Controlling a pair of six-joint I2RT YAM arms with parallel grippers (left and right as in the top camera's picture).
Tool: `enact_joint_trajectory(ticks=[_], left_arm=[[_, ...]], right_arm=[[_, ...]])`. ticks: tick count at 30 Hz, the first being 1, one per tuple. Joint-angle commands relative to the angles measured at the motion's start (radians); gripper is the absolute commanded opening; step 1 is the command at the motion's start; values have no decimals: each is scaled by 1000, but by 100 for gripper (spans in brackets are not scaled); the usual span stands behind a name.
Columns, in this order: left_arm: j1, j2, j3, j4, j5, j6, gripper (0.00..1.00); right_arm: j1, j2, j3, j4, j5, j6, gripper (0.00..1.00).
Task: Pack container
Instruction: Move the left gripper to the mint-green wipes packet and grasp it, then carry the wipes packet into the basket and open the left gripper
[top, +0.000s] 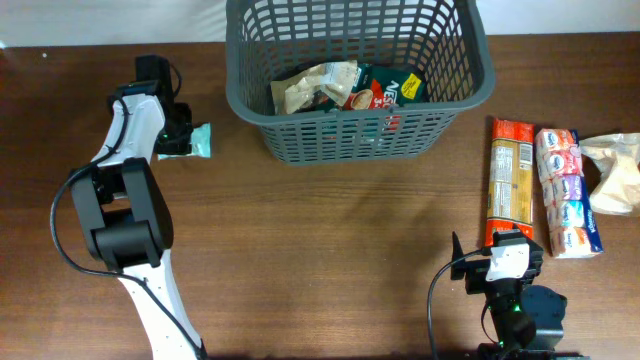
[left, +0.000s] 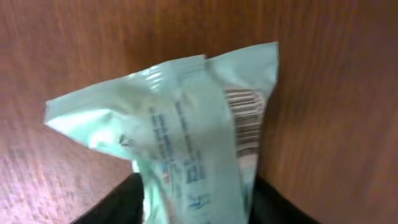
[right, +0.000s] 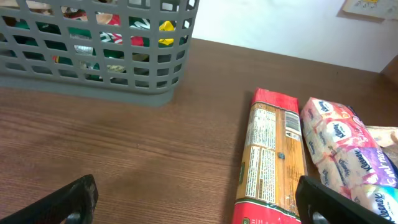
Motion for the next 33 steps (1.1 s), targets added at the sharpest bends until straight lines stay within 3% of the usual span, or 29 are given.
enact_joint_trajectory(ticks=[1,6,8,11,17,21,28,30,33], left_arm=[[2,14,0,-12,-49,12,30],[2,19,0,-19,-48,20,2],[2,19,0,-18,-39,31,2],[2,19,2,-4,-8,138,2],[3,-7,51,0,153,549,2],[2,-61,149,-31,268,908,2],[1,-217,486,-252,268,1353,2],[-1,-291,678,-328,272,1504,2],[-15,-376,826,-347,357,1622,2]], right_arm=[[-8,-6,-8,2,-5,8,99],[-8,-6,-8,2,-5,8,99],[-8,-6,-8,2,-5,8,99],[-8,-6,-8,2,-5,8,99],[-8,-6,-8,2,-5,8,99],[-8,-6,-8,2,-5,8,99],[-8,-7,-8,2,-5,8,99],[-8,-6,-8,2,-5,8,99],[-8,-6,-8,2,-5,8,99]])
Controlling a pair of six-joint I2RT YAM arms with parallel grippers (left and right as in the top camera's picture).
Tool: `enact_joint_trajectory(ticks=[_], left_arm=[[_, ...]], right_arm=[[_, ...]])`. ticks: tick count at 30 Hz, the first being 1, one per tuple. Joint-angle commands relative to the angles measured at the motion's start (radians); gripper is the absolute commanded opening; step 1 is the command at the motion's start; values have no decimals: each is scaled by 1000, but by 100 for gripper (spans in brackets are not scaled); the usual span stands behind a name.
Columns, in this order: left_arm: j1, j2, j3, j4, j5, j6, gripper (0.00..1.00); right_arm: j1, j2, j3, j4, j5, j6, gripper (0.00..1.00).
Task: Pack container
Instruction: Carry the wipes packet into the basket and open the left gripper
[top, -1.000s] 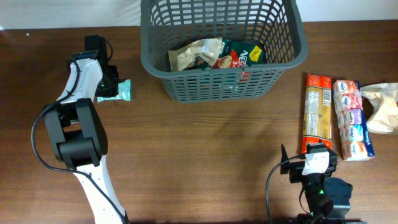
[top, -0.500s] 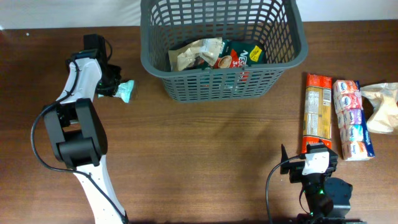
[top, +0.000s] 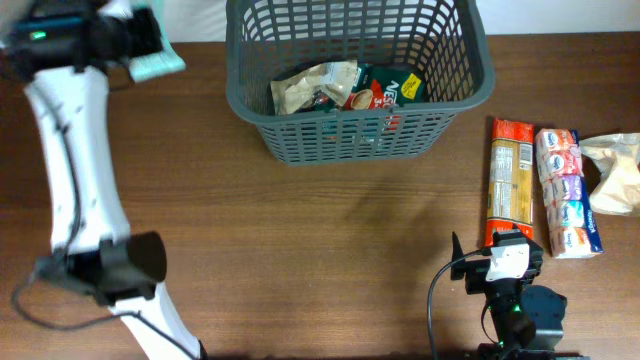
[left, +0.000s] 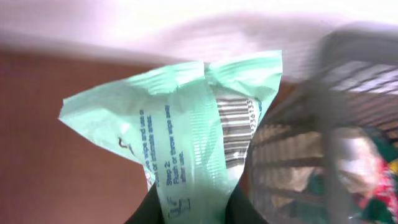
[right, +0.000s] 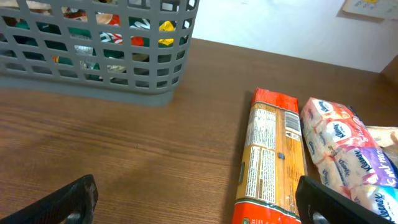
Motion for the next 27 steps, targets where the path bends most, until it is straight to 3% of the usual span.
enact_joint_trajectory(ticks=[1,5,9,13,17,22,27], left_arm=[[-21,-148,156,-8,108,236,2],[-99,-217,192,-2,155,374,2],[-286,-222,190,-70,200,668,2],[-409,-160,152,-98,190,849,2],[-462,-58,143,-64,189,945,2],[-476,120,143,66,189,947,2],[-496,261,143,94,204,947,2]], right_arm=[[-8,-6,-8,2,-5,7,99],[-8,-6,-8,2,-5,7,99],[-8,-6,-8,2,-5,7,99],[-8,-6,-8,2,-5,7,99],[-8,-6,-8,2,-5,7,99],[-8,-6,-8,2,-5,7,99],[-8,-6,-8,2,-5,7,99]])
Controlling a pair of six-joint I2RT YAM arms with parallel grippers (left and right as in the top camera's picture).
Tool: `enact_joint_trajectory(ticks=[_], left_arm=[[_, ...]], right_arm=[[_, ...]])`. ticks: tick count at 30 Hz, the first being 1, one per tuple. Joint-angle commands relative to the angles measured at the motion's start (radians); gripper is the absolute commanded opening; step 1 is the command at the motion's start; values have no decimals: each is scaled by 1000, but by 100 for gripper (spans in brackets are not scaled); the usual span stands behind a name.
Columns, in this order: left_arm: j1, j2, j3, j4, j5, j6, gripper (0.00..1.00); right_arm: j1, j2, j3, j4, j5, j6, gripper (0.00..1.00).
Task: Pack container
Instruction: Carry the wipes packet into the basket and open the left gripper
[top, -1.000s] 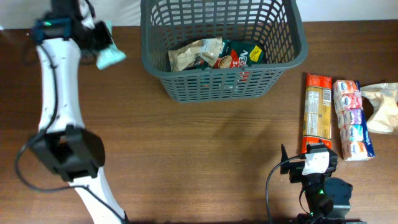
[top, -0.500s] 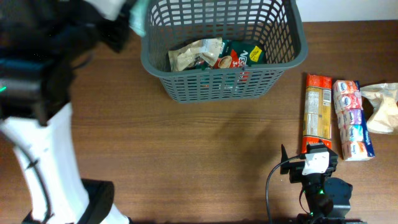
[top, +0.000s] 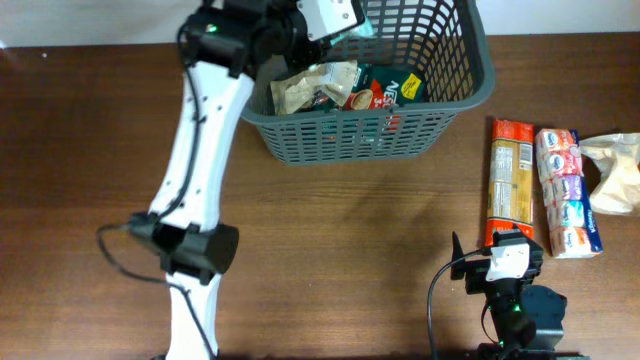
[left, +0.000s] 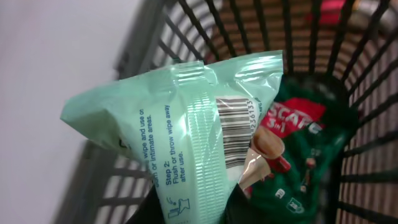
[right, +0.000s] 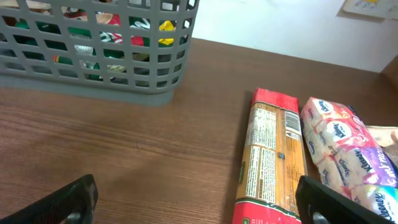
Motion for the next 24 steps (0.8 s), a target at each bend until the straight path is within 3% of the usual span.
enact_joint_trajectory(ticks=[1,13,14,16,17,19,21,24], left_arm=[[-27,82,1,8,26,18,2],[-143,241,1,72,18,17,2],[-146,245,1,72,18,16,14],[-149,250,1,72,17,5,49],[-149,249,3,74,12,-12,73],[-149,248,14,79,-18,-70,99],[-143,245,60,72,-93,-201,99],[-119,218,150,29,-114,-269,99]], right_arm=[[-8,-6,-8,2,-5,8,99],[-8,-6,-8,2,-5,8,99],[-8,-6,-8,2,-5,8,99],[-8,-6,-8,2,-5,8,99],[-8,-6,-8,2,-5,8,99],[-8,-6,-8,2,-5,8,99],[-8,-6,-8,2,-5,8,99],[-8,-6,-8,2,-5,8,99]])
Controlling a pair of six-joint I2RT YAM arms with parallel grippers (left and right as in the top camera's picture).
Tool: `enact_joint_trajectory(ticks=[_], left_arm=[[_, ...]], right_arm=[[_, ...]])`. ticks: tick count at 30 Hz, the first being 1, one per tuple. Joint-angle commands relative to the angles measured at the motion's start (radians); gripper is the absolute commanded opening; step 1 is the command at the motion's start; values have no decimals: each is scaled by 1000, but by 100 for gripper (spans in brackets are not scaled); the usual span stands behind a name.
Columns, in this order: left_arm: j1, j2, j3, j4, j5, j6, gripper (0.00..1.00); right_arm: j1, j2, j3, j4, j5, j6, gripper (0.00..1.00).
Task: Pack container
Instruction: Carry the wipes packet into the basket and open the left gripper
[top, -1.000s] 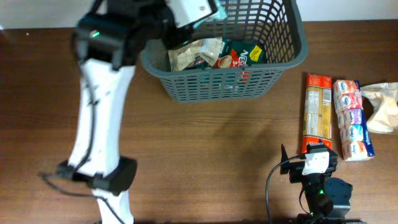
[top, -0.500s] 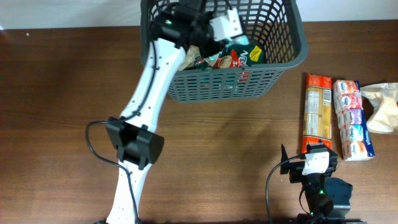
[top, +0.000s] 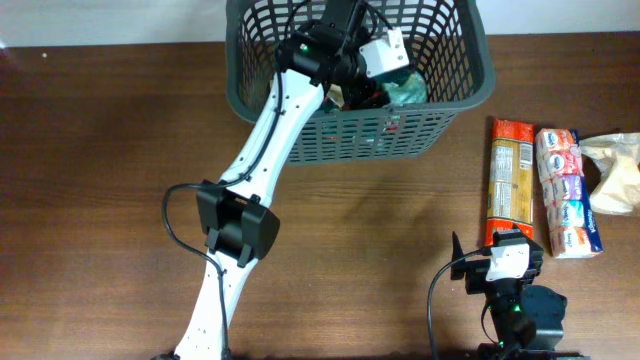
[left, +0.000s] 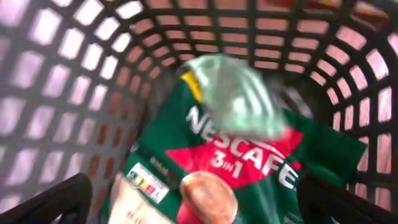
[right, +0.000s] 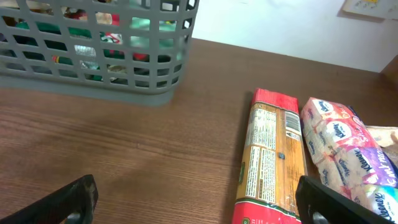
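The grey mesh basket (top: 350, 140) stands at the back of the table. Inside it, a mint-green wipes packet (left: 239, 102) shows blurred over a green Nescafe bag (left: 242, 165), free of the fingers. It also shows in the overhead view (top: 405, 92) and through the mesh (right: 146, 28). My left gripper (left: 196, 205) hangs open over the basket's inside (top: 385, 55), nothing between its fingers. Down at the table's front edge, my right gripper (right: 196, 208) rests open and empty (top: 510, 262).
A long red and orange pasta packet (top: 510, 180) lies right of the basket, beside my right gripper. A pack of tissues (top: 567, 192) and a beige bag (top: 615, 172) lie further right. A beige packet (left: 134, 202) lies in the basket too.
My left gripper held the mint packet over the basket's left rim. Now it is open further right over the basket, and the packet is loose above the Nescafe bag.
My left gripper was shut on the mint packet on the table left of the basket. Then it held the packet up near the basket's far left corner, then over the basket. Now the packet is released inside. The right arm stayed still.
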Motion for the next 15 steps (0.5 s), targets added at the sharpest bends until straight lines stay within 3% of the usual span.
enact_joint_trajectory(ticks=[1,8,11,15], left_arm=[[32,-46,127,-38,-52,-139,99],[130,-211,296,-207,-53,-300,99],[190,-306,300,-352,-146,-405,99],[275,-422,300,-554,-261,-406,99]], right_arm=[[-8,-6,-8,2,-5,7,99],[-8,-6,-8,2,-5,7,99],[-8,-6,-8,2,-5,7,99],[-8,-6,-8,2,-5,7,99]])
